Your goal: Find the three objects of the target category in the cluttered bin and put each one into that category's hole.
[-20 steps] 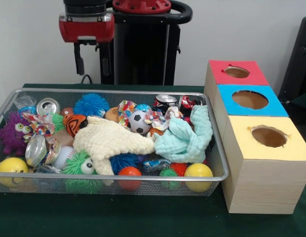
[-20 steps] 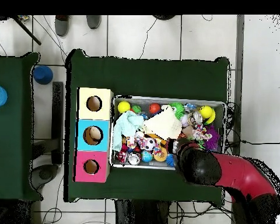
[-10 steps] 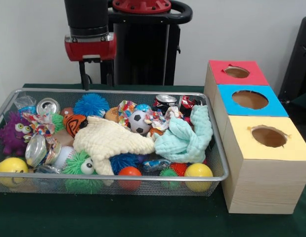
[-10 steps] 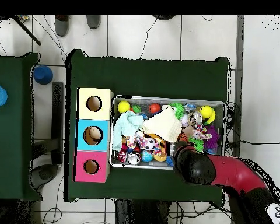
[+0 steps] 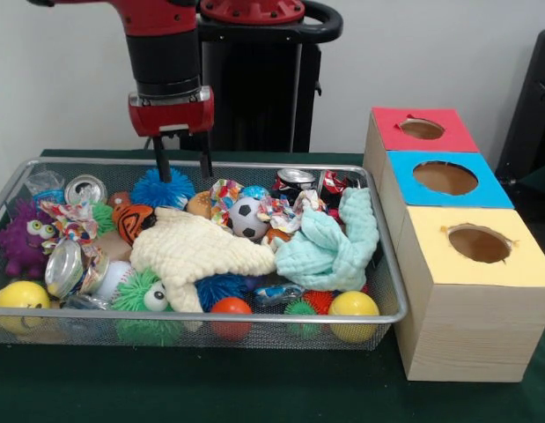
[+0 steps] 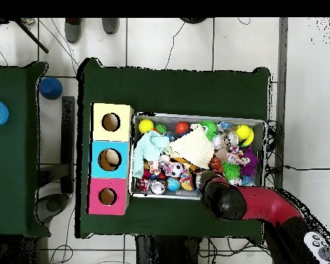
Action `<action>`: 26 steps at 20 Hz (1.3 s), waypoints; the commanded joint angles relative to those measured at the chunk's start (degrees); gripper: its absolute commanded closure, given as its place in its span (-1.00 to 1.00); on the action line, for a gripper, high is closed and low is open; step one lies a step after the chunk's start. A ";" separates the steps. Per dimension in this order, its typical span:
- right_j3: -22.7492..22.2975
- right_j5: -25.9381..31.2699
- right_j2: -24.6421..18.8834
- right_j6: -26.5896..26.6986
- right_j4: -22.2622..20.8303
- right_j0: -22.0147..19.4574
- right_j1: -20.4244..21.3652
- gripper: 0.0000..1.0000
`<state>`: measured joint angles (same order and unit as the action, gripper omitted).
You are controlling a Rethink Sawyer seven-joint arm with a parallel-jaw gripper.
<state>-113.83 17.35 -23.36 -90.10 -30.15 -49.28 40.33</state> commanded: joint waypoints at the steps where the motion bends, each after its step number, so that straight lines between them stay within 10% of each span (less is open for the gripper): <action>1: 5.01 -3.95 1.34 -0.64 -6.09 -1.85 -5.99 -1.00; 26: 9.26 -2.06 -0.81 0.87 -11.33 -6.60 -9.00 -1.00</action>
<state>-112.10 16.28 -23.28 -90.10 -37.96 -55.05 32.91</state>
